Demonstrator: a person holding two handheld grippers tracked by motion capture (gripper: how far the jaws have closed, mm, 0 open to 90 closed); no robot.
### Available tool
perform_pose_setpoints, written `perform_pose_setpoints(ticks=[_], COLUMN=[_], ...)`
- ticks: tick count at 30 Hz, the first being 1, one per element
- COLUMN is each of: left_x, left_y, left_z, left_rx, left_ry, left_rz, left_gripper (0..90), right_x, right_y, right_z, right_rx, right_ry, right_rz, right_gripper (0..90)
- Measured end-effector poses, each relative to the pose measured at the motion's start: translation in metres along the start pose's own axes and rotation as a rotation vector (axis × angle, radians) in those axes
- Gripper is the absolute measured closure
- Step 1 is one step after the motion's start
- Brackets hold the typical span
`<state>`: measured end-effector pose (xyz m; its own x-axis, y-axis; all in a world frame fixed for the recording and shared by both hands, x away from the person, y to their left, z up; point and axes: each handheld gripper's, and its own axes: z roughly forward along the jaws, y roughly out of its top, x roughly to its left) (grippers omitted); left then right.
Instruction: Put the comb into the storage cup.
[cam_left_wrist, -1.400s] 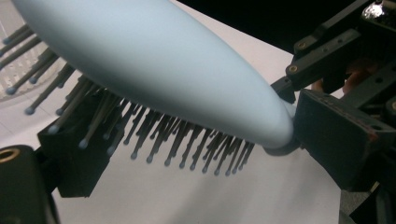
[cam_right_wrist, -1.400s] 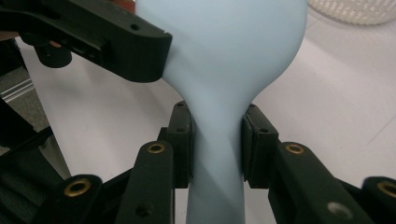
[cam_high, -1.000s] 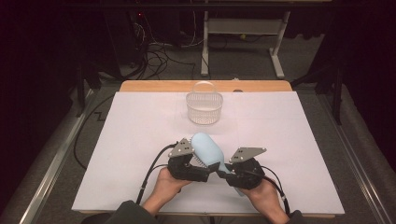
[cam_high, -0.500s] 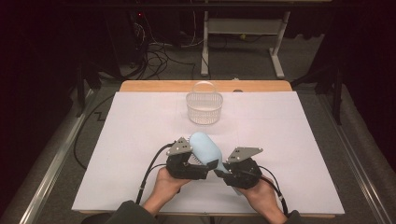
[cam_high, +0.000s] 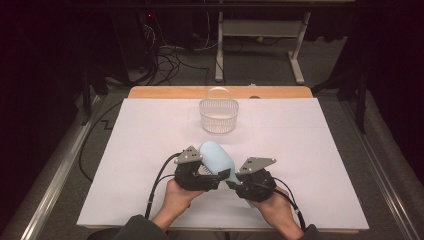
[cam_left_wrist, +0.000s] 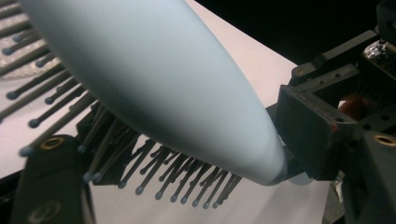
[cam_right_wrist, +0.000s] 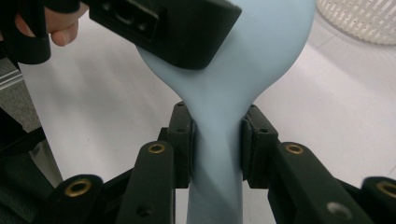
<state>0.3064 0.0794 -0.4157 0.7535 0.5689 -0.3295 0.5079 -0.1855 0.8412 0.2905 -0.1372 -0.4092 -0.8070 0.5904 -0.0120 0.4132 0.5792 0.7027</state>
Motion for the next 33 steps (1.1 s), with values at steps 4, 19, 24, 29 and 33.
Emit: perform_pose_setpoints(ticks=[4,19,24,29,33], left_x=[0.001,0.002,0.003,0.002,0.001], left_y=[0.001,0.004,0.006,0.006,0.008], left_z=[-0.003,-0.013,-0.015,-0.016,-0.018], left_rx=[-0.004,-0.039,-0.045,-0.04,-0.039], left_ry=[-0.004,-0.033,-0.047,-0.047,-0.05], left_rz=[-0.011,-0.02,-0.047,-0.063,-0.063], left_gripper=[28.4,40.2,42.3,44.6,45.6], right_x=[0.001,0.003,0.003,0.003,0.003], right_y=[0.002,0.009,0.011,0.011,0.011], right_z=[0.002,0.006,0.005,0.005,0.005], right_rx=[0.006,0.006,0.0,0.001,-0.003], right_ry=[-0.003,-0.009,-0.008,-0.004,0.001], right_rz=[-0.007,-0.028,-0.036,-0.034,-0.037], right_gripper=[69.8,69.8,69.7,69.6,69.6])
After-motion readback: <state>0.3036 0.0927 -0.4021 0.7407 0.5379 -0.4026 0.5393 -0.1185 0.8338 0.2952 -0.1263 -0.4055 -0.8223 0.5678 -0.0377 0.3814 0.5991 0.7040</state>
